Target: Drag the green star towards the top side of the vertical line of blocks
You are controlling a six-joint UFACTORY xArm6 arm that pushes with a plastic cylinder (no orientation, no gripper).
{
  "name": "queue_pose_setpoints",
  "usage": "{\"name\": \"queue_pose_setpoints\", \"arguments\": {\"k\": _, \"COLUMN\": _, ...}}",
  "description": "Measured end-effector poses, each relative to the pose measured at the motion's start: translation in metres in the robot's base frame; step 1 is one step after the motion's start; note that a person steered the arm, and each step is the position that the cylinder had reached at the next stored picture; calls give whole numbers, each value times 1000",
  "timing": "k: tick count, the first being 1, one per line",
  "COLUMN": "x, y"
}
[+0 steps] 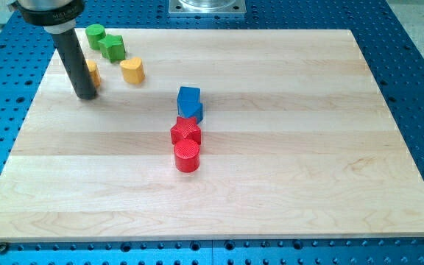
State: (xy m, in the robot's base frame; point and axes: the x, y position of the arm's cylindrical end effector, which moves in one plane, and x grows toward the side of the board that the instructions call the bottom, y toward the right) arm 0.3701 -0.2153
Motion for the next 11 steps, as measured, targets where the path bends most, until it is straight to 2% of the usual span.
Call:
{"name": "queue_pose_setpoints", "arguments": {"k": 3, "x": -16, "y": -10}}
{"name": "queue_pose_setpoints", "arguments": {"k": 4, "x": -37, "y": -89}}
{"name": "queue_pose_setpoints", "arguments": {"k": 5, "x": -90, "y": -80}}
{"name": "queue_pose_setpoints", "arguments": {"k": 6, "x": -116, "y": -37}}
{"name": "queue_pose_setpoints", "arguments": {"k": 9, "x": -109, "y": 169}}
{"name": "queue_pose_setpoints", "arguments": {"k": 10, "x": -134, "y": 197}}
{"name": "queue_pose_setpoints", "arguments": {"k": 11, "x": -117, "y": 208}}
